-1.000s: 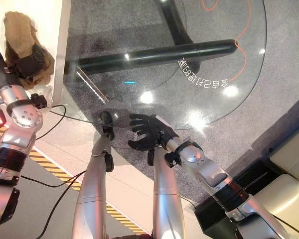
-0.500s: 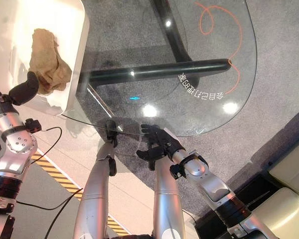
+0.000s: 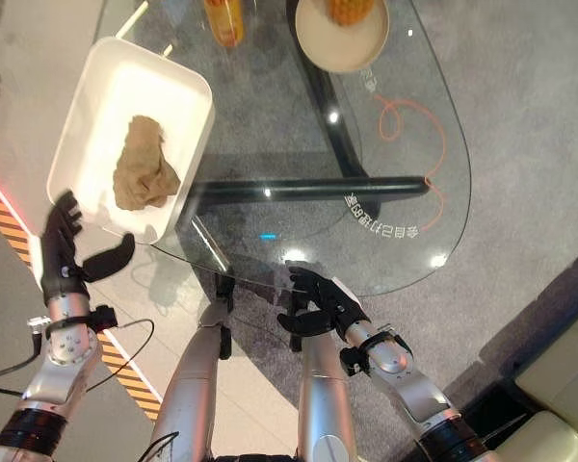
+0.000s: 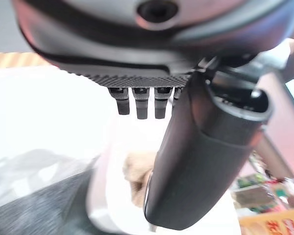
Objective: Wipe the table with a cloth and put it in the basket.
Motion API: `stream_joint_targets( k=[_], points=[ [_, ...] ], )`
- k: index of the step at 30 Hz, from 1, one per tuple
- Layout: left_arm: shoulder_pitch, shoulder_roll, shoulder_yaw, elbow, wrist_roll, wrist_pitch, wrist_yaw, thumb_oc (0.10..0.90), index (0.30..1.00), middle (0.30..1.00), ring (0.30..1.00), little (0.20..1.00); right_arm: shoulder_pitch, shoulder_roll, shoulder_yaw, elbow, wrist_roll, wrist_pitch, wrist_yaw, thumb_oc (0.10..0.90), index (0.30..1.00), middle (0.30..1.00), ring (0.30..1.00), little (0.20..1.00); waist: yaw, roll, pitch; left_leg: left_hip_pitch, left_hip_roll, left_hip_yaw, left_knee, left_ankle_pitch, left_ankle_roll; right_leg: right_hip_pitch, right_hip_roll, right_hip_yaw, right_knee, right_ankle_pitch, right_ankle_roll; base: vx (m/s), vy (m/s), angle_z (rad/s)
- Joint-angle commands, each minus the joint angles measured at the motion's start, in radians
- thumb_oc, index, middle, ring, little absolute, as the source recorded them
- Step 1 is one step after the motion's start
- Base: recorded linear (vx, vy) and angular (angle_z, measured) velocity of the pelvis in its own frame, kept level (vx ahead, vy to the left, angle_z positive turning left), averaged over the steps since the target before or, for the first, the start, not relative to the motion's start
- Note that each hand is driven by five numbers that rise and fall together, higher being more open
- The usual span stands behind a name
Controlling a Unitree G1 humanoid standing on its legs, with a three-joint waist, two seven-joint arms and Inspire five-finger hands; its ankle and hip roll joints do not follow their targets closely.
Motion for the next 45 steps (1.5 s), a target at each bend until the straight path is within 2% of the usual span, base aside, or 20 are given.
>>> stream_joint_targets(
  k=[1, 2, 4, 7, 10, 15, 16, 20, 27, 31, 33, 35, 38, 45],
  points=[
    [0.024, -0.016, 0.005, 0.019, -0.088, -0.043, -0.050, 0.800, 0.900, 0.900, 0.900, 0.900, 0.062, 0.029, -0.005, -0.010, 0.031, -0.087, 0.052, 0.800, 0.900, 0.900, 0.900, 0.900, -0.004, 0.008, -0.024, 0.065, -0.109, -0.022, 0.101, -0.131, 0.033, 0.140, 0.060, -0.060, -0.183, 0.080, 0.019, -0.02, -0.088, 0.04],
    [0.032, -0.022, -0.001, 0.036, -0.098, -0.044, -0.063, 0.800, 0.900, 0.900, 0.900, 0.900, 0.063, 0.037, -0.005, 0.013, 0.029, -0.093, 0.056, 0.800, 0.900, 0.900, 0.900, 0.900, -0.002, 0.008, -0.024, 0.082, -0.109, -0.025, 0.098, -0.131, 0.032, 0.158, 0.059, -0.061, -0.186, 0.078, 0.018, -0.03, -0.122, 0.02],
    [0.070, -0.058, -0.044, 0.125, -0.167, -0.023, -0.126, 0.800, 0.900, 0.900, 0.900, 0.900, 0.060, 0.076, -0.009, 0.122, 0.028, -0.099, 0.055, 0.800, 0.900, 0.900, 0.900, 0.900, 0.007, 0.009, -0.024, 0.175, -0.105, -0.035, 0.071, -0.128, 0.027, 0.266, 0.056, -0.072, -0.220, 0.075, 0.011, -0.03, -0.166, 0.04],
    [0.102, -0.082, -0.064, 0.176, -0.204, -0.009, -0.156, 0.800, 0.900, 0.900, 0.900, 0.900, 0.063, 0.101, -0.016, 0.181, 0.045, -0.095, 0.050, 0.800, 0.900, 0.900, 0.900, 0.900, 0.011, 0.009, -0.043, 0.223, -0.099, -0.039, 0.045, -0.122, 0.022, 0.325, 0.055, -0.082, -0.252, 0.079, 0.007, -0.01, -0.112, 0.03],
    [0.146, -0.122, -0.086, 0.255, -0.192, -0.018, -0.165, 0.800, 0.900, 0.900, 0.900, 0.900, 0.081, 0.140, -0.028, 0.256, 0.056, -0.075, 0.040, 0.800, 0.900, 0.900, 0.900, 0.900, 0.014, 0.004, -0.093, 0.285, -0.090, -0.041, 0.003, -0.121, 0.016, 0.403, 0.055, -0.089, -0.303, 0.083, 0.005, 0.01, -0.094, 0.01],
    [0.166, -0.173, -0.114, 0.398, -0.162, 0.004, -0.158, 0.800, 0.900, 0.900, 0.900, 0.900, 0.101, 0.185, -0.037, 0.394, 0.042, -0.043, 0.038, 0.800, 0.900, 0.900, 0.900, 0.900, 0.010, -0.008, -0.187, 0.374, -0.077, -0.042, -0.058, -0.117, 0.012, 0.505, 0.060, -0.086, -0.376, 0.090, 0.009, 0.03, -0.071, 0.02],
    [0.166, -0.173, -0.114, 0.398, -0.162, 0.004, -0.158, 0.800, 0.900, 0.900, 0.900, 0.900, 0.101, 0.185, -0.037, 0.394, 0.042, -0.043, 0.038, 0.800, 0.900, 0.900, 0.900, 0.900, 0.010, -0.008, -0.187, 0.374, -0.077, -0.042, -0.058, -0.117, 0.012, 0.505, 0.060, -0.086, -0.376, 0.090, 0.009, 0.04, -0.040, 0.02],
    [0.153, -0.232, -0.112, 0.613, -0.140, -0.004, -0.141, 0.800, 0.900, 0.900, 0.900, 0.900, 0.103, 0.220, -0.027, 0.621, -0.071, -0.049, -0.016, 0.800, 0.900, 0.900, 0.900, 0.900, 0.006, -0.018, -0.297, 0.438, -0.069, -0.041, -0.065, -0.134, 0.014, 0.581, 0.056, -0.068, -0.433, 0.109, 0.015, 0.07, -0.031, -0.01],
    [0.117, -0.273, -0.123, 0.808, -0.091, 0.018, -0.195, 0.800, 0.900, 0.900, 0.900, 0.900, 0.086, 0.278, -0.057, 0.885, -0.073, -0.016, -0.015, 0.800, 0.900, 0.900, 0.900, 0.900, 0.002, -0.012, -0.381, 0.512, -0.060, -0.044, -0.098, -0.150, 0.021, 0.647, 0.063, -0.036, -0.492, 0.128, 0.022, 0.07, -0.003, -0.10],
    [0.101, -0.284, -0.131, 0.882, -0.081, 0.012, -0.230, 0.800, 0.900, 0.900, 0.900, 0.900, 0.077, 0.303, -0.103, 0.981, 0.022, 0.012, -0.009, 0.800, 0.900, 0.900, 0.900, 0.900, -0.004, -0.006, -0.406, 0.546, -0.053, -0.036, -0.127, -0.150, 0.022, 0.672, 0.063, -0.028, -0.523, 0.141, 0.030, 0.04, 0.009, -0.06],
    [0.097, -0.291, -0.134, 0.910, -0.069, 0.012, -0.231, 0.800, 0.900, 0.900, 0.900, 0.900, 0.073, 0.311, -0.124, 1.021, 0.007, 0.012, -0.013, 0.800, 0.900, 0.900, 0.900, 0.900, -0.006, -0.002, -0.416, 0.561, -0.048, -0.032, -0.148, -0.146, 0.022, 0.680, 0.063, -0.026, -0.537, 0.149, 0.035, 0.03, 0.013, -0.13],
    [0.090, -0.304, -0.130, 0.944, -0.073, 0.069, -0.240, 0.800, 0.900, 0.900, 0.900, 0.900, 0.065, 0.319, -0.128, 1.072, -0.071, 0.031, -0.029, 0.800, 0.900, 0.900, 0.900, 0.900, -0.008, 0.006, -0.432, 0.582, -0.041, -0.028, -0.196, -0.132, 0.021, 0.688, 0.064, -0.023, -0.563, 0.162, 0.041, 0.02, 0.019, -0.17],
    [0.082, -0.308, -0.116, 0.979, -0.088, 0.146, -0.267, 0.800, 0.900, 0.900, 0.900, 0.900, 0.060, 0.325, -0.128, 1.112, -0.074, 0.060, -0.029, 0.800, 0.900, 0.900, 0.900, 0.900, -0.007, 0.010, -0.443, 0.595, -0.039, -0.031, -0.223, -0.122, 0.023, 0.695, 0.067, -0.027, -0.565, 0.160, 0.042, 0.02, 0.011, -0.06],
    [0.079, -0.324, -0.078, 1.033, -0.106, 0.158, -0.312, 0.800, 0.900, 0.900, 0.900, 0.900, 0.068, 0.341, -0.160, 1.165, -0.067, 0.070, -0.028, 0.800, 0.900, 0.900, 0.900, 0.900, -0.013, 0.008, -0.461, 0.613, -0.031, -0.009, -0.223, -0.134, 0.030, 0.704, 0.066, -0.025, -0.558, 0.151, 0.039, 0.01, 0.002, 0.01]
  ],
)
